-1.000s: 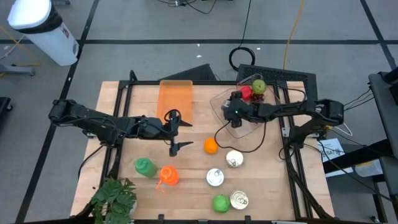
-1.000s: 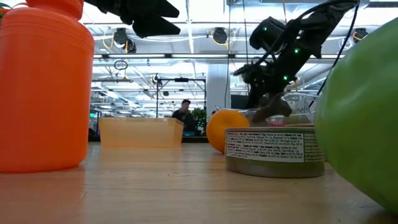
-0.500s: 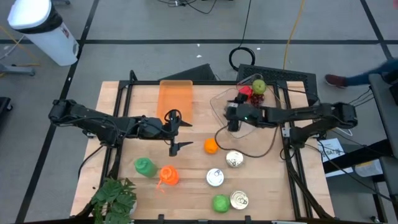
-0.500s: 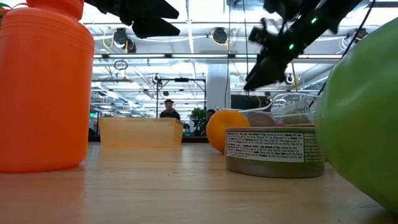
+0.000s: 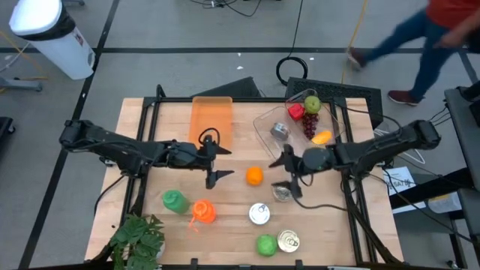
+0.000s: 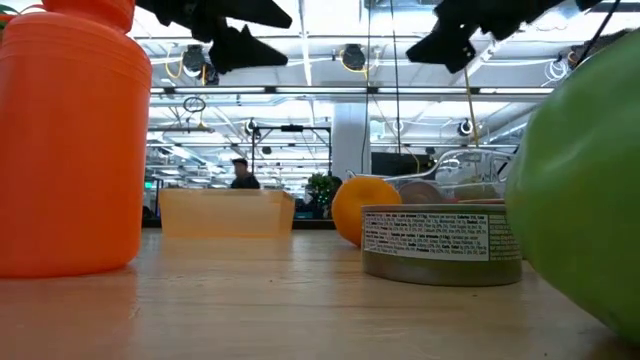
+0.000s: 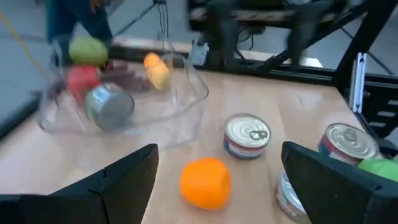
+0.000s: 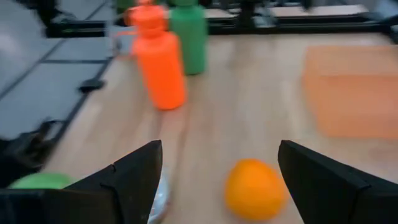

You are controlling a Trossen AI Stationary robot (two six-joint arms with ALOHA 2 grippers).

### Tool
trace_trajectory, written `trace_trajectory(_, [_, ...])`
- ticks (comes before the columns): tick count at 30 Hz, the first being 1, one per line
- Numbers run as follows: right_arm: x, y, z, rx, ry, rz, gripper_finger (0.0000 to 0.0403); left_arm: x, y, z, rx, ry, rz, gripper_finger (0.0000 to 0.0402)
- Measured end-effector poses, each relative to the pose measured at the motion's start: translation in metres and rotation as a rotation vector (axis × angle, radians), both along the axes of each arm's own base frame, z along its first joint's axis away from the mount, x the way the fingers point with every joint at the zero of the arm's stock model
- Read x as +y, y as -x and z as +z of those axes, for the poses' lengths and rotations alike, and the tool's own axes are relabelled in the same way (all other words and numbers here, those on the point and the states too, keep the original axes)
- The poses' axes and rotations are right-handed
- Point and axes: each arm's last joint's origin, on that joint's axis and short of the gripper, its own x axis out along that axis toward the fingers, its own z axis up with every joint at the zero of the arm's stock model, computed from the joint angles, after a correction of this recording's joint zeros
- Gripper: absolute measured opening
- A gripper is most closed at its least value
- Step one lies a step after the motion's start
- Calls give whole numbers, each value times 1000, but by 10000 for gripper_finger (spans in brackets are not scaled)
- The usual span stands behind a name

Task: Pick & Place Food Item
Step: Put the top blue tuna can into the left transparent bin

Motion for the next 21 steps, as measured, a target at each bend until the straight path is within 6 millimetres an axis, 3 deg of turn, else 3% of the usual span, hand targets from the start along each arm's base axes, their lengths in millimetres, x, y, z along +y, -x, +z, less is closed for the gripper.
trace_trajectory(5, [16,4,0,3,-17,60,294,-8,-17,-21,44,155,-61,351])
trace_trajectory(12, [17,4,0,2,-16,62,292,-40,-48,-63,189,243,-131,351])
trace_trajectory(16, [18,5,-1,7,-7,24,292,-59,-65,-72,243,175,-195,351])
trace_trajectory(21, [28,9,-5,70,-123,6,292,-63,-74,-61,239,131,-218,351])
